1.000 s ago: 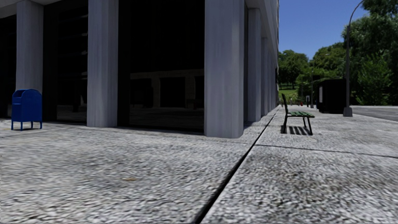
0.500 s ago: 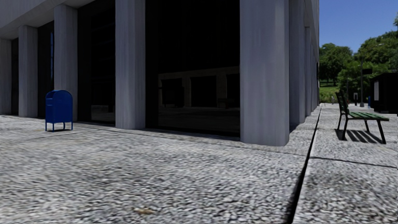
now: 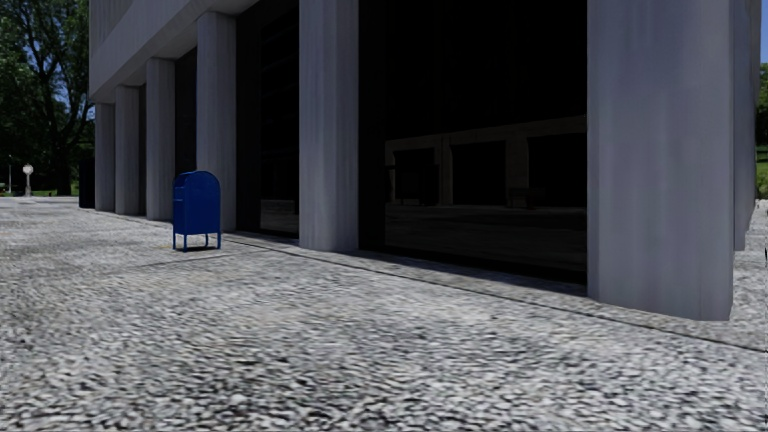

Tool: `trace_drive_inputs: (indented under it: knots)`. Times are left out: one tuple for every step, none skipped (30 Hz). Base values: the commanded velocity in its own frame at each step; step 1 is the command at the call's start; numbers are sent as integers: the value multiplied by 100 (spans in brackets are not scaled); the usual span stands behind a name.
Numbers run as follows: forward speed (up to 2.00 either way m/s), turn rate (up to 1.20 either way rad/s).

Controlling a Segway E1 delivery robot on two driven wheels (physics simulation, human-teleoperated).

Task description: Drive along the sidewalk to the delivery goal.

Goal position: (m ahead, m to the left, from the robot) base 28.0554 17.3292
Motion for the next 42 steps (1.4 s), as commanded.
trace_drive_inputs:
  knots:
    - [136, 70]
    - [136, 66]
    - [136, 65]
    - [136, 65]
    - [136, 65]
    - [136, 65]
    - [136, 65]
    - [136, 65]
    - [136, 65]
    - [136, 65]
    - [136, 65]
    - [136, 65]
    - [136, 65]
    - [136, 65]
    - [136, 65]
    - [136, 65]
    - [136, 65]
    - [136, 65]
    - [136, 65]
    - [136, 65]
    - [136, 65]
    - [136, 65]
    - [136, 65]
    - [136, 65]
    - [136, 65]
    - [136, 65]
    - [136, 65]
    - [139, 65]
    - [200, 65]
    - [200, 65]
    - [200, 65]
    - [200, 65]
    - [200, 65]
    - [200, 64]
    - [200, 63]
    - [200, 63]
    - [200, 59]
    - [200, 55]
    - [200, 52]
    - [200, 52]
    - [200, 50]
    - [200, 50]
